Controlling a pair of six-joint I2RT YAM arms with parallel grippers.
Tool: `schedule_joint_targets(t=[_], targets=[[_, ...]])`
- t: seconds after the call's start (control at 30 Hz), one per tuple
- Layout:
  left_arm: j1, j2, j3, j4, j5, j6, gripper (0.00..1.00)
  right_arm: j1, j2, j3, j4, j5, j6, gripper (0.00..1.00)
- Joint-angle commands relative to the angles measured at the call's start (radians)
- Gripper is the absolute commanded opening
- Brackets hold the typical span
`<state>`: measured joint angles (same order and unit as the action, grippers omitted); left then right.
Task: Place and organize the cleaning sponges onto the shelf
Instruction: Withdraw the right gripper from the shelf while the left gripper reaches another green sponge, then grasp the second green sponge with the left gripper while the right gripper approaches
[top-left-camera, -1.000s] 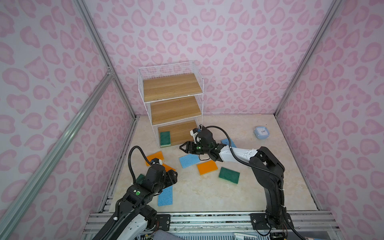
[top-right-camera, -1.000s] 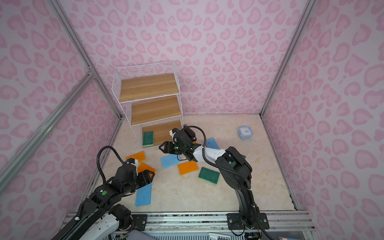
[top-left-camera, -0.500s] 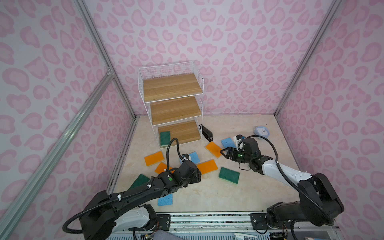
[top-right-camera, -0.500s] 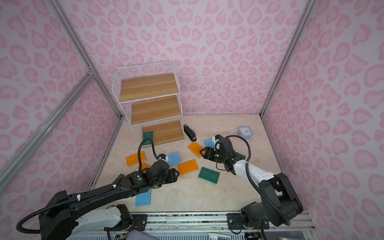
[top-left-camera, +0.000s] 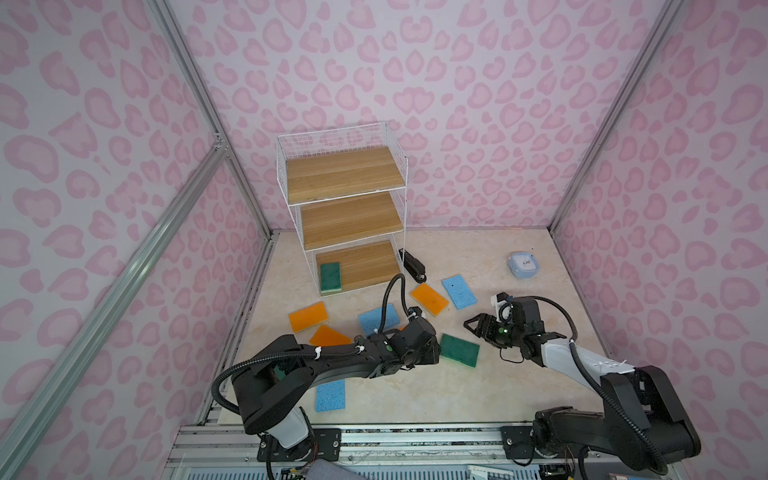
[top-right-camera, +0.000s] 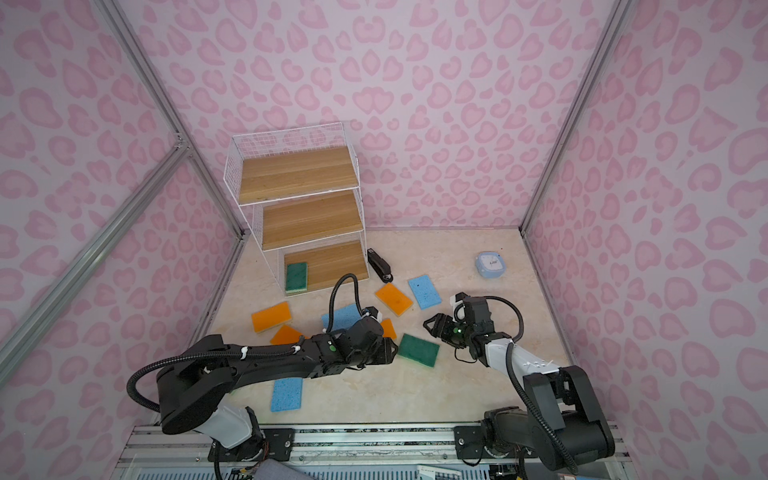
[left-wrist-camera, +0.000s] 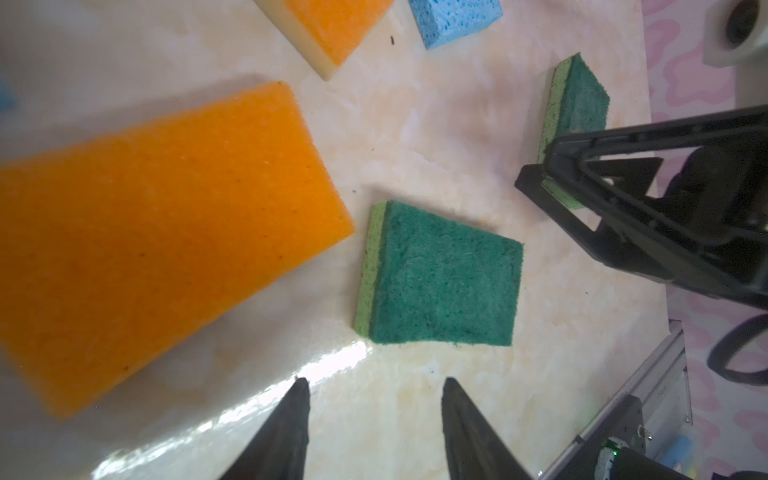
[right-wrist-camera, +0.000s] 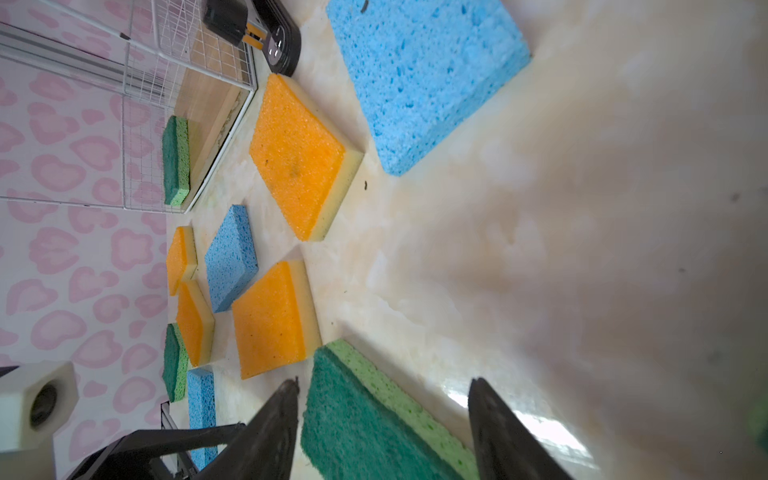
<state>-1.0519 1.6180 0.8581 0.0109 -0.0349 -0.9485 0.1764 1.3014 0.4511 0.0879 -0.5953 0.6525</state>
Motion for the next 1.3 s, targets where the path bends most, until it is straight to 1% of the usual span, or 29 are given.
schedule_joint_targets(t=[0.0,0.1,0.2,0.33,0.43,0.5,0.57,0.67,0.77,0.87,1.03,1.27], targets=[[-0.027,0.033,0.031,0.056,0.021,-0.019,0.53,0.002,-0.002,-0.027,0.024,-0.006,0.003,0.66],[-0.039,0.057,0.034,0.078,0.035,-0.04,0.53,0.004,-0.016,-0.059,0.027,0.003,0.004,0.66],[-0.04,0.056,0.019,0.094,0.027,-0.048,0.55,0.027,-0.026,-0.086,0.033,0.007,0.01,0.66],[-0.036,0.026,-0.005,0.092,0.007,-0.047,0.67,0.11,-0.048,-0.095,0.0,0.041,0.003,0.66],[-0.018,-0.015,-0.045,0.1,0.001,-0.058,0.78,0.16,-0.08,-0.117,0.004,0.065,0.036,0.66],[0.001,-0.048,-0.082,0.111,-0.001,-0.07,0.81,0.197,-0.097,-0.125,0.011,0.08,0.062,0.66],[0.024,-0.087,-0.124,0.12,0.001,-0.075,0.82,0.244,-0.102,-0.126,0.024,0.096,0.088,0.65],[0.055,-0.136,-0.163,0.11,0.003,-0.068,0.81,0.314,-0.068,-0.12,0.083,0.093,0.125,0.66],[0.068,-0.162,-0.178,0.098,0.004,-0.057,0.76,0.339,-0.016,-0.123,0.167,0.05,0.167,0.66],[0.067,-0.156,-0.17,0.093,0.025,-0.052,0.7,0.339,-0.007,-0.135,0.226,0.023,0.19,0.65],[0.066,-0.133,-0.189,0.126,0.043,-0.07,0.62,0.337,-0.045,-0.13,0.218,-0.005,0.185,0.65],[0.047,-0.059,-0.167,0.164,0.048,-0.091,0.56,0.304,-0.027,-0.133,0.257,-0.092,0.202,0.64]])
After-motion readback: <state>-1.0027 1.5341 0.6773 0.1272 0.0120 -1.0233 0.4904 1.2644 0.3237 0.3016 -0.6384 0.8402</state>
